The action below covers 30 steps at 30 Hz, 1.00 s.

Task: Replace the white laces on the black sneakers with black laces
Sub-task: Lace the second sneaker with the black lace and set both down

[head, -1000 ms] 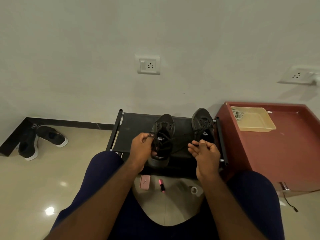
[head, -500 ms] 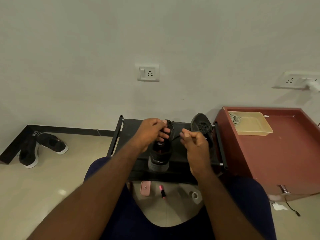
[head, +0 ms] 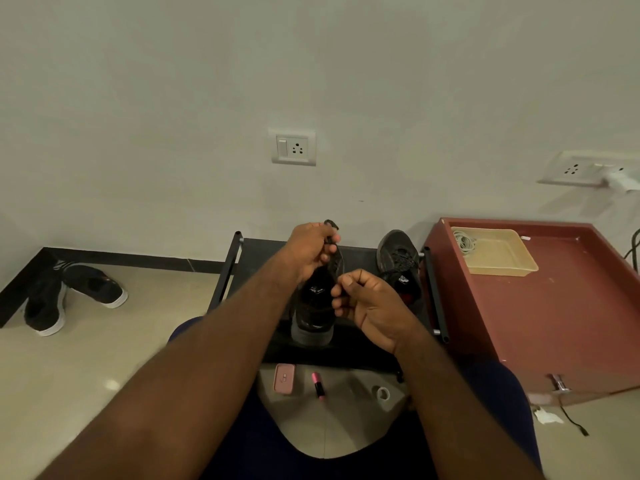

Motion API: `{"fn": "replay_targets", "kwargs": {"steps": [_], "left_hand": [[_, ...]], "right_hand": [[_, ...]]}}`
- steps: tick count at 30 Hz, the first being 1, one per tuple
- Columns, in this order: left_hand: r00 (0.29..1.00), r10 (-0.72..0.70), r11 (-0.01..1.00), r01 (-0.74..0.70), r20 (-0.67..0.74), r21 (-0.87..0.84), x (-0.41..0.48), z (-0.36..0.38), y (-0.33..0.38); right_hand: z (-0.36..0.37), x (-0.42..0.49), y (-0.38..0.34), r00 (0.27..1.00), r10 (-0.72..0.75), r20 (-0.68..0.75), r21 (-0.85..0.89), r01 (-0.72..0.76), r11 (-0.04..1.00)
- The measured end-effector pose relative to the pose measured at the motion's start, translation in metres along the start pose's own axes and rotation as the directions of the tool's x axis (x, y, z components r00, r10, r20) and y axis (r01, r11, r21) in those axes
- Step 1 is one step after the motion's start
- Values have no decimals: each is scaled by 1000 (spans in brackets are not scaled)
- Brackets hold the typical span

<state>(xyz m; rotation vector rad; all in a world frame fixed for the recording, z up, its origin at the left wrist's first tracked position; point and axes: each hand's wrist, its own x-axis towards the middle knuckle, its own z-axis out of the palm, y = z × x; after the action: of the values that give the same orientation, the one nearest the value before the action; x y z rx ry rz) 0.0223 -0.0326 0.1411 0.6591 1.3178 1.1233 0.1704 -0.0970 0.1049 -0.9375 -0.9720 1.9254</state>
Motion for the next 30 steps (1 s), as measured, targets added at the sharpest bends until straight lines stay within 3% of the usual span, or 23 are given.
{"fn": "replay_targets", "kwargs": {"steps": [4,6,9,12,15,18,20,23,25,27,30], "left_hand": [[994,-69,992,59,84,112,9,7,19],[976,-119,986,94,184,136,9,17,20],[950,-157,988,153,269,34,10,25,18],[963,-175,979,192,204,-67,19,20,20],[990,-136,991,136,38,-8,34,7,31],[998,43,926,-26,-37,377,37,1,45],[983,90,751,-174,162,638,28,7,49],[883,-65,572,-349,466,742,11,22,39],[863,3,594,-408,506,693,7,24,33],[878,118,680,-412,464,606,5,17,32],[871,127,727,-407,475,553,2,5,30]], "right_hand": [[-1,3,-2,992,-101,-69,-163,88,983],[1,9,-5,982,-155,-107,-133,140,981],[2,17,-15,984,-154,-89,-54,150,987],[-8,20,-20,970,-158,-185,-146,132,980],[-32,17,-18,872,-169,-460,-217,74,973],[-49,10,-14,733,-194,-652,-246,37,968],[-41,11,-16,762,-260,-594,-305,86,949],[-24,21,-28,857,-327,-398,-348,189,918],[-18,27,-38,901,-321,-291,-430,176,885],[-20,27,-43,940,-262,-220,-501,122,857],[-21,24,-49,971,-189,-148,-484,96,870]]}}
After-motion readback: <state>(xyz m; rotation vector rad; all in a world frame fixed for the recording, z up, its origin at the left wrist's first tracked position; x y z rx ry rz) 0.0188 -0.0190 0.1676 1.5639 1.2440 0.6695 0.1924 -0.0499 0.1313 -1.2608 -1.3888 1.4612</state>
